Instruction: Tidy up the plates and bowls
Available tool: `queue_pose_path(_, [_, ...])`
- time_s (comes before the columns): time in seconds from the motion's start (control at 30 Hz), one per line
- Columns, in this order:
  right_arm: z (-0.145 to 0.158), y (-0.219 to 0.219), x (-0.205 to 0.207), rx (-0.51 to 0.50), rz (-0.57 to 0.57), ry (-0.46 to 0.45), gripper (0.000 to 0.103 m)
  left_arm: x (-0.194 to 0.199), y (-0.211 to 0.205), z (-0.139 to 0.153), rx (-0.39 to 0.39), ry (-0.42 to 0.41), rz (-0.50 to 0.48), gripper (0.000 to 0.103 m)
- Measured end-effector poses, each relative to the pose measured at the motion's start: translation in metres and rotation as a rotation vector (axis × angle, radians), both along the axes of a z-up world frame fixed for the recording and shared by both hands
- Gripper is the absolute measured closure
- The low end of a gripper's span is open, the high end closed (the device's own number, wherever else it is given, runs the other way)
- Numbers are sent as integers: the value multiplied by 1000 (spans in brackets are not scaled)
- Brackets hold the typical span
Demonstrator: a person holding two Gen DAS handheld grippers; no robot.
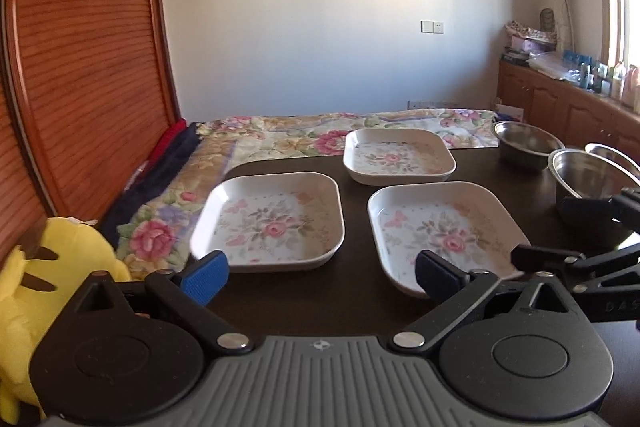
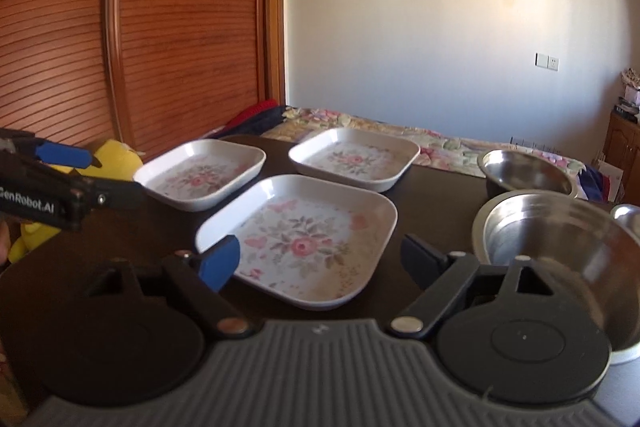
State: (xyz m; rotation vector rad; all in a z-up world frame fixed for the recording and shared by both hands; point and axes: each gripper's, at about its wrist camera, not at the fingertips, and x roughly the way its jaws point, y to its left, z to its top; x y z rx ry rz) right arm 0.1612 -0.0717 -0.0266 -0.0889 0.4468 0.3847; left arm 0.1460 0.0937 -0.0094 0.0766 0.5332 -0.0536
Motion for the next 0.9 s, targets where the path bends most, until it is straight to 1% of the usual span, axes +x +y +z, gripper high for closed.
queue_pose_path(0.07, [-2, 1, 7, -3, -5, 19, 23, 10, 0, -3, -18, 16, -17, 11])
queue_pose_path(0.13, [-4, 1, 13, -9, -15, 31, 27, 19, 0, -6, -32, 27, -38, 14])
queue_pose_path(0.2, [-6, 1, 18, -10, -29, 42, 32, 26, -2, -10, -42, 32, -61, 23])
queue_pose_path(0.23, [-7, 0, 20, -7, -34, 50, 33, 29, -4, -11, -44, 35, -74, 26])
queue_pose_path(0.3, [-8, 1, 23, -2, -38, 64, 37, 35, -7, -15, -46, 40, -91, 37])
queue_pose_path(0.33, [-9, 1, 24, -3, -43, 67, 38, 37, -8, -16, -48, 44, -91, 39])
queue_pose_path(0.4, [-11, 2, 26, -9, -51, 71, 41, 42, -10, -19, -48, 48, -96, 47])
queue_pose_path(0.53, [-15, 5, 30, -22, -67, 79, 44, 50, -13, -25, -47, 59, -109, 50])
queue_pose_path(0.7, [-19, 5, 34, -29, -82, 84, 47, 60, -14, -31, -73, 89, -125, 63])
queue_pose_path(0.9, [-21, 1, 39, -21, -104, 99, 52, 67, -20, -36, -87, 109, -146, 69])
